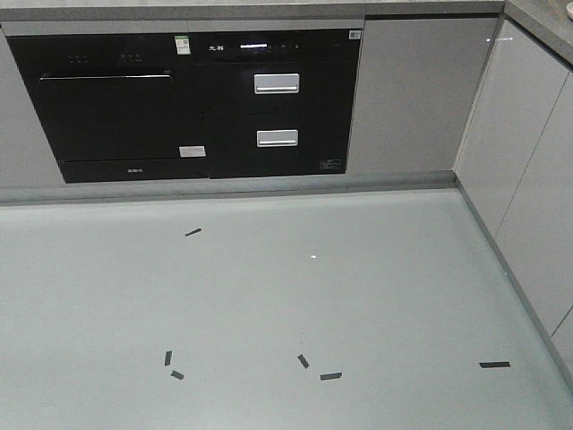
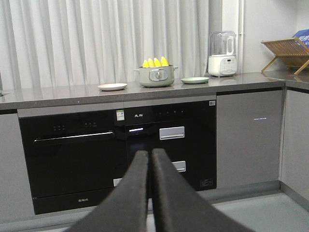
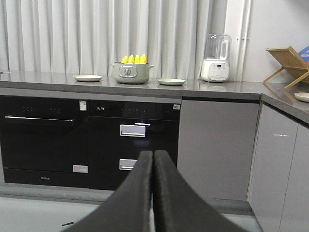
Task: Distribute corn equally
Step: 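Drive the base toward the counter with both arms raised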
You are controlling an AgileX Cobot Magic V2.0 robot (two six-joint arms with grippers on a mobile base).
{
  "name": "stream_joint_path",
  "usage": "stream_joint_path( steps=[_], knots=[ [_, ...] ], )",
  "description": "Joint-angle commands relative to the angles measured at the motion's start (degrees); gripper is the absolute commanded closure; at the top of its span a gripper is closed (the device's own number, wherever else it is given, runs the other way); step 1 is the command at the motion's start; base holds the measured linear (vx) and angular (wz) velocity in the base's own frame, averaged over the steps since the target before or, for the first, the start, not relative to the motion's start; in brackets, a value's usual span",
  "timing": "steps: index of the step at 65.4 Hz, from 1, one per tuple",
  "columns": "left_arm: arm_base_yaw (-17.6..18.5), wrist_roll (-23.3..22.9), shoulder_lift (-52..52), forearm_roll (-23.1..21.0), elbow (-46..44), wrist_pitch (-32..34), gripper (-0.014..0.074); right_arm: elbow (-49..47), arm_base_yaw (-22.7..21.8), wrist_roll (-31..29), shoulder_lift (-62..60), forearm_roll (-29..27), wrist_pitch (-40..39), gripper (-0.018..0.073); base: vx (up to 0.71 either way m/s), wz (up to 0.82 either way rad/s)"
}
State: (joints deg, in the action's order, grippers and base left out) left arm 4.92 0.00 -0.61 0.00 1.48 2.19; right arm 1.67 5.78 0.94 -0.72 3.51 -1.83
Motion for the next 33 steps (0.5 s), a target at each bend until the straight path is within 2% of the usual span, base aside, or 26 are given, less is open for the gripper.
stream_joint_path(
  steps=[1,33],
  knots=[
    [-0.02,0.00,-0.95,0.00,0.85,4.34,0.0603,0.42,-0.44,-0.34,-0.04,0.17,-4.53,0.0570,0.01,0.01],
    [-0.02,0.00,-0.95,0.00,0.85,4.34,0.0603,0.42,-0.44,-0.34,-0.04,0.17,-4.53,0.0570,0.05,0.01]
  ],
)
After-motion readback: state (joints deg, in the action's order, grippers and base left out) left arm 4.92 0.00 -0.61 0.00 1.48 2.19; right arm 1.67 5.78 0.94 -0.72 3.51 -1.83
